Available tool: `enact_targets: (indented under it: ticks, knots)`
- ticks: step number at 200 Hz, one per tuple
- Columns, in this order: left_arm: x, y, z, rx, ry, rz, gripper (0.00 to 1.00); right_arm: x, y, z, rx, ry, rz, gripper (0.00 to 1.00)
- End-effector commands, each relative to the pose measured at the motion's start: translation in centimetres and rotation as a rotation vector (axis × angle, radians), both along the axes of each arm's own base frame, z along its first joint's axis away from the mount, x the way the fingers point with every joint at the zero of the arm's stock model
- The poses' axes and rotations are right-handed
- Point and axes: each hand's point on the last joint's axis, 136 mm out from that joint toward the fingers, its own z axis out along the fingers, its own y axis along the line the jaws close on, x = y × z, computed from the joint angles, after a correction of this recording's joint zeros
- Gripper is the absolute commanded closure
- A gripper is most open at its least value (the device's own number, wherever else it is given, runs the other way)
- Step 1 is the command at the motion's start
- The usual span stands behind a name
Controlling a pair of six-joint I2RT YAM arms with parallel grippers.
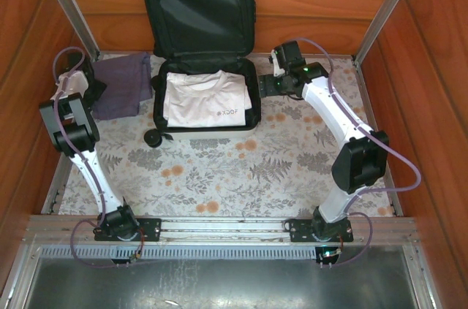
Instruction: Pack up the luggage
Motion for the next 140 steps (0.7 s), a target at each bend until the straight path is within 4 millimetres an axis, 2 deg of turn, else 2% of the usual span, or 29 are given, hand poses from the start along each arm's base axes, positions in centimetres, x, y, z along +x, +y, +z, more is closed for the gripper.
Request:
enact_targets:
  ticks: [1, 37, 53, 65, 68, 77, 98, 114, 140]
  knots:
    - [0.4, 0.4, -1.9, -0.014, 0.033, -0.008, 0.19, -1.0, -0.6, 1.9, 0.013, -0.014, -0.011, 0.10]
    - [0.7, -0.2, -4.2, -0.068, 0.047, 0.022, 0.24, -1.5, -1.0, 1.2, -0.006, 0.010, -0.017, 0.10]
    - [0.6, -0.5, -5.0, -0.079, 0.057, 0.039, 0.31, -1.7, -1.2, 1.0, -0.012, 0.020, -0.018, 0.10]
    - [0.5, -0.5, -5.4, -0.076, 0.067, 0.051, 0.40, -1.8, -1.2, 0.9, -0.017, 0.026, -0.018, 0.10]
    - [0.5, -0.5, -5.5, -0.076, 0.068, 0.053, 0.42, -2.2, -1.4, 2.1, -0.006, 0.000, -0.018, 0.10]
    - [0.3, -0.5, -5.7, -0.076, 0.074, 0.059, 0.51, -2.4, -1.5, 2.4, -0.008, -0.005, -0.017, 0.11]
    - [-0.2, -0.3, -5.6, -0.062, 0.083, 0.064, 0.81, -2.9, -1.9, 3.3, -0.014, -0.020, -0.021, 0.14]
    - [-1.5, -0.3, -5.1, -0.040, 0.104, 0.070, 1.00, -3.3, -2.3, 4.2, -0.013, -0.041, -0.027, 0.15]
    - [-5.6, -0.5, -3.5, 0.015, 0.150, 0.083, 1.00, -4.2, -2.4, 5.6, 0.020, -0.075, -0.027, 0.15]
